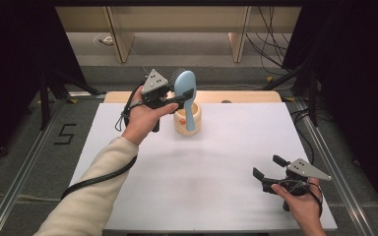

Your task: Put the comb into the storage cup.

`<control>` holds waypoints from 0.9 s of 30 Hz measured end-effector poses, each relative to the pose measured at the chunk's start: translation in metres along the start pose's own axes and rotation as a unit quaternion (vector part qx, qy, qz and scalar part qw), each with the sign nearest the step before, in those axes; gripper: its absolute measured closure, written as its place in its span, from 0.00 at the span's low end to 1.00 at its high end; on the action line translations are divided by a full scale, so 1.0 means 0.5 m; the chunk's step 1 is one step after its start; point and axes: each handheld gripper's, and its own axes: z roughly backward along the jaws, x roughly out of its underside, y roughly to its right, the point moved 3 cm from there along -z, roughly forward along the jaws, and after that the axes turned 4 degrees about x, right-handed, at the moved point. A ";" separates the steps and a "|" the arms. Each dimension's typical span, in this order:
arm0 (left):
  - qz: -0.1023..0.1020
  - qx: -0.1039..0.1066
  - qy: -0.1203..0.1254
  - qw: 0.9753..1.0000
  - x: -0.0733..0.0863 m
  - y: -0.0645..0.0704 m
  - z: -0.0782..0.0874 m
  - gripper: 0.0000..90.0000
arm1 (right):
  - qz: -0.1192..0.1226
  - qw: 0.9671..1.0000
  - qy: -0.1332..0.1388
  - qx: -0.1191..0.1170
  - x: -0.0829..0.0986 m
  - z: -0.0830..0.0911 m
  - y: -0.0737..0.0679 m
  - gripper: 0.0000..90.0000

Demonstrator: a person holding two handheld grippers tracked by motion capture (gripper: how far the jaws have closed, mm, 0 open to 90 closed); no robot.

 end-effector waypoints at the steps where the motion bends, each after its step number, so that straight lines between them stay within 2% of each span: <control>1: 0.000 -0.001 0.001 1.000 -0.001 0.000 -0.001 0.55 | 0.000 1.000 0.000 0.000 0.000 0.000 0.000 0.10; 8: -0.004 -0.001 0.002 1.000 -0.003 0.000 -0.009 0.55 | -0.001 1.000 0.002 0.000 0.000 0.000 0.000 0.10; 11: 0.000 0.002 0.005 1.000 -0.005 -0.001 -0.011 0.55 | 0.000 1.000 0.002 -0.001 -0.001 0.001 0.000 0.10; 27: -0.004 -0.007 0.009 1.000 -0.013 -0.013 -0.012 0.55 | 0.000 1.000 -0.001 -0.001 0.000 0.000 0.000 0.10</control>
